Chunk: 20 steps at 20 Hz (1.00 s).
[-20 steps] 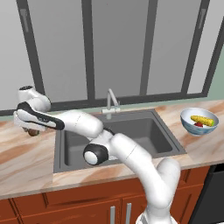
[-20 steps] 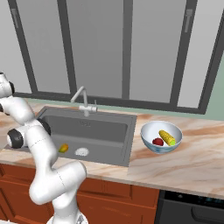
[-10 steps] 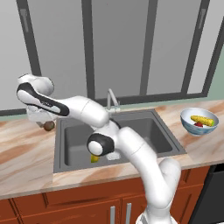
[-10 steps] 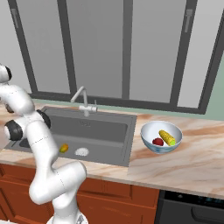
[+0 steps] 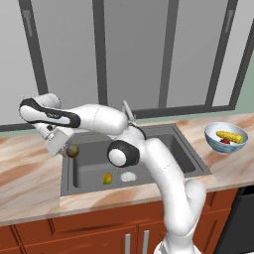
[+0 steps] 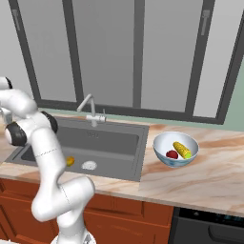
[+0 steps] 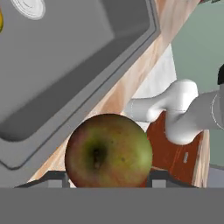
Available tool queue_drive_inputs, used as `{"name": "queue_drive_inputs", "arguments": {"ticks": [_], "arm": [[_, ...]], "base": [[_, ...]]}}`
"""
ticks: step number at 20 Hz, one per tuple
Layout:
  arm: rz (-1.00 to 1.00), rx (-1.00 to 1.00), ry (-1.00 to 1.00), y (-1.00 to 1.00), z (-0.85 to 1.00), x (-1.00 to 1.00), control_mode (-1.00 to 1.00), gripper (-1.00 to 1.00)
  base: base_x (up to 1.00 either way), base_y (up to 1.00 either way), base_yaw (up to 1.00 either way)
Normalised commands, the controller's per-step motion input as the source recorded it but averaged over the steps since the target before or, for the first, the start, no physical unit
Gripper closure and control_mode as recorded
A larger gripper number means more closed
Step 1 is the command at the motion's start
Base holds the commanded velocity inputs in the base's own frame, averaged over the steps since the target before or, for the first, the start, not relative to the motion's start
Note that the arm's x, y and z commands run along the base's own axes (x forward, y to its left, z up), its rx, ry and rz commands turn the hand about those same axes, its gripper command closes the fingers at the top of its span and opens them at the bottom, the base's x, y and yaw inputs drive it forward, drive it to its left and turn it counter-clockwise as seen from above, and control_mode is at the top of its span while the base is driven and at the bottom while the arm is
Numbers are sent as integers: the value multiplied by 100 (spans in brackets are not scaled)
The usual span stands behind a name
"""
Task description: There is a mixed pile of frozen fruits and vegetables on the counter. Locate all the frozen vegetables and place the items in a bowl on the counter. Take all the frozen fruits and defrost them in a running sink.
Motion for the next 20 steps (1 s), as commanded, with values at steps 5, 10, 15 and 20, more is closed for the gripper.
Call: {"name": "queue_drive_inputs", "arguments": {"ticks": [5, 10, 15, 20], "arm": [[-7, 2, 17, -100, 2, -47, -100, 100], [-3, 20, -27, -100, 90, 0, -100, 100], [0, 43, -46, -100, -45, 5, -100, 100], [26, 32, 1, -100, -54, 100, -100, 100]], "base": [[0, 0, 0], [0, 0, 0], [0, 0, 0], [0, 0, 0]]}}
